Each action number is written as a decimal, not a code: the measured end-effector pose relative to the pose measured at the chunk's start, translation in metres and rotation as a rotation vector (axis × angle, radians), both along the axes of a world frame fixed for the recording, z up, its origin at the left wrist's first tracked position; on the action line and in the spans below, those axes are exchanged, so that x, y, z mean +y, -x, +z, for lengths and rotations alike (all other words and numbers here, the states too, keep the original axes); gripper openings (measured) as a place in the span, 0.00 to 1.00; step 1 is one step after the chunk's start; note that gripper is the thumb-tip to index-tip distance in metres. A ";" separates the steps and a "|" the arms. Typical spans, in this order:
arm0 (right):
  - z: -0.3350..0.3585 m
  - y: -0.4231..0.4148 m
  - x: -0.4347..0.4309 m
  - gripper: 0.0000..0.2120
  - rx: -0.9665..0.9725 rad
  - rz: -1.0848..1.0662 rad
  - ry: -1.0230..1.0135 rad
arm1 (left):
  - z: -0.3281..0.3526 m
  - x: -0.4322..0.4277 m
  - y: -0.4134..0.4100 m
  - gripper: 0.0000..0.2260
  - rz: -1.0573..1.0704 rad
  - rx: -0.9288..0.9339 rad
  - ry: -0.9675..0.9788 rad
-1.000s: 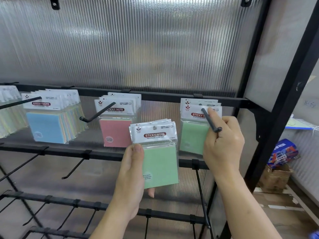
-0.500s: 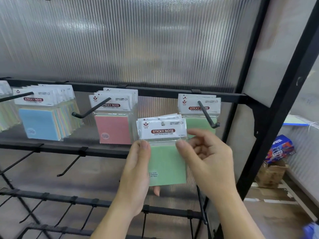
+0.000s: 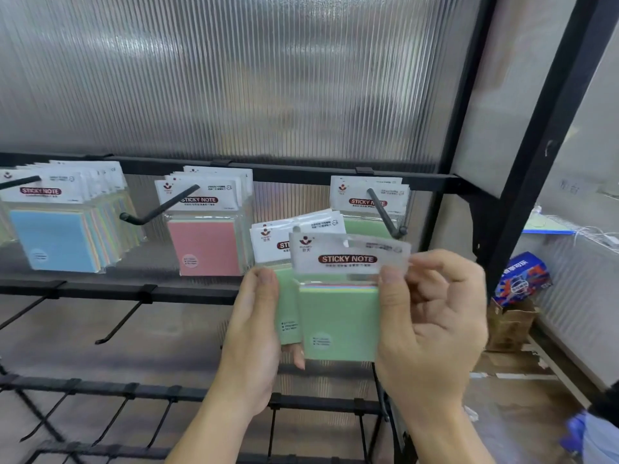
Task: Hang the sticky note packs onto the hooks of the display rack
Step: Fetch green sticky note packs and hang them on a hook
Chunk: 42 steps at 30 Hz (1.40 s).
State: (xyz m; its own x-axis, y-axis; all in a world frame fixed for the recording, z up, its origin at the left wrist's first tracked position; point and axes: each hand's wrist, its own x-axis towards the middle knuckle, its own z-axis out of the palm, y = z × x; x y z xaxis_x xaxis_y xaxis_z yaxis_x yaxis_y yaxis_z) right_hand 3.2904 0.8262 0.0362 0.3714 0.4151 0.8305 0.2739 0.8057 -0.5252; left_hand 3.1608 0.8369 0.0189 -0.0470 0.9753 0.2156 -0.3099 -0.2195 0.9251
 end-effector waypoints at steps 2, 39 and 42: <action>0.003 -0.002 -0.003 0.17 0.010 -0.019 -0.111 | -0.001 -0.001 0.000 0.23 -0.005 -0.004 -0.005; 0.010 -0.028 0.073 0.13 -0.354 -0.299 0.358 | 0.007 -0.007 0.021 0.20 0.131 0.081 0.009; 0.007 -0.026 0.057 0.12 -0.261 -0.325 0.321 | 0.009 -0.008 0.017 0.20 0.106 0.073 0.000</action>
